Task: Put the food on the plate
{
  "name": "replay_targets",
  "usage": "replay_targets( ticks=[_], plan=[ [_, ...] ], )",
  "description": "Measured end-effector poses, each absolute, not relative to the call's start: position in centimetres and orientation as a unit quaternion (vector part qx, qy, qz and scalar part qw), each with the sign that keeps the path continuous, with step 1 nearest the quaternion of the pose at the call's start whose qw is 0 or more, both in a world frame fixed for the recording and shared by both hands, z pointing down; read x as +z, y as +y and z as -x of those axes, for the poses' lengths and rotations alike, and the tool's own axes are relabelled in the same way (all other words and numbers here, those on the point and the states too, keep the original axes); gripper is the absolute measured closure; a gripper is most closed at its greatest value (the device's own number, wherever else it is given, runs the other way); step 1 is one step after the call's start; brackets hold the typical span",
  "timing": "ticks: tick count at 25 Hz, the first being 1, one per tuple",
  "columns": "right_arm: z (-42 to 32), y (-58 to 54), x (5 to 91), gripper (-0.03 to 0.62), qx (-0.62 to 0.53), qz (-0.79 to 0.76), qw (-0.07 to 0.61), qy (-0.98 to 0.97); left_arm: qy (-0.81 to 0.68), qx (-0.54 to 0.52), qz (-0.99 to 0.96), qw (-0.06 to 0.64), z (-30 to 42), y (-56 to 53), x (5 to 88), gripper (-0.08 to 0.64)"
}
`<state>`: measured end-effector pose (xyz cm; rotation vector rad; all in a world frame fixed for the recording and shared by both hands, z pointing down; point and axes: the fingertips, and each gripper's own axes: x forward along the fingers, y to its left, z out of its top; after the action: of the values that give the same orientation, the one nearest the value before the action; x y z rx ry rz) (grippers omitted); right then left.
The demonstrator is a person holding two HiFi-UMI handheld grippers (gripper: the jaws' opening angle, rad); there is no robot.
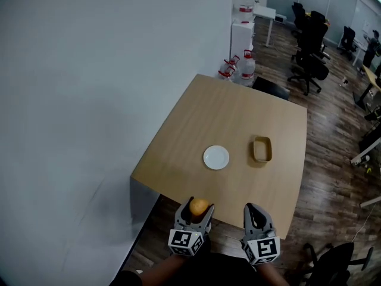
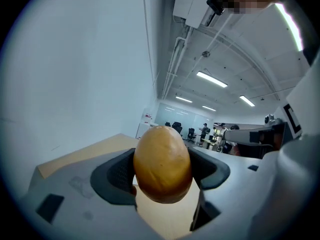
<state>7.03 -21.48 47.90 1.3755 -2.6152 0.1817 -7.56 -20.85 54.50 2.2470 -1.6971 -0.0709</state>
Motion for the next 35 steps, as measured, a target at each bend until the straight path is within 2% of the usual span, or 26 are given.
replay_targets(
  ticks=[6, 17, 27, 32, 35],
  plan=[
    [-7.2, -24.7, 49.6, 0.532, 0.120, -0.499, 0.081, -0.854, -0.567, -0.005, -0.803, 0.183, 7.8, -26.2, 58.0, 0.243],
    [-6.9, -29.6, 50.6, 0.532, 0.118, -0.542, 0.090, -0.827, -0.527, 0.035, -0.825, 0.200, 6.4, -35.8, 62.5, 0.244],
    [-6.1, -32.7, 51.4, 0.532, 0.138, -0.550, 0.105, -0.817, -0.529, 0.091, -0.808, 0.242, 6.6, -42.4, 70.0, 0.244],
    [-4.6, -34.4, 52.2, 0.532, 0.129, -0.544, 0.117, -0.821, -0.527, 0.127, -0.805, 0.242, 6.8, -45.2, 73.5, 0.244],
    [-3.9, -35.3, 52.2, 0.532, 0.120, -0.542, 0.118, -0.823, -0.532, 0.136, -0.790, 0.271, 6.7, -46.1, 75.6, 0.244]
  ],
)
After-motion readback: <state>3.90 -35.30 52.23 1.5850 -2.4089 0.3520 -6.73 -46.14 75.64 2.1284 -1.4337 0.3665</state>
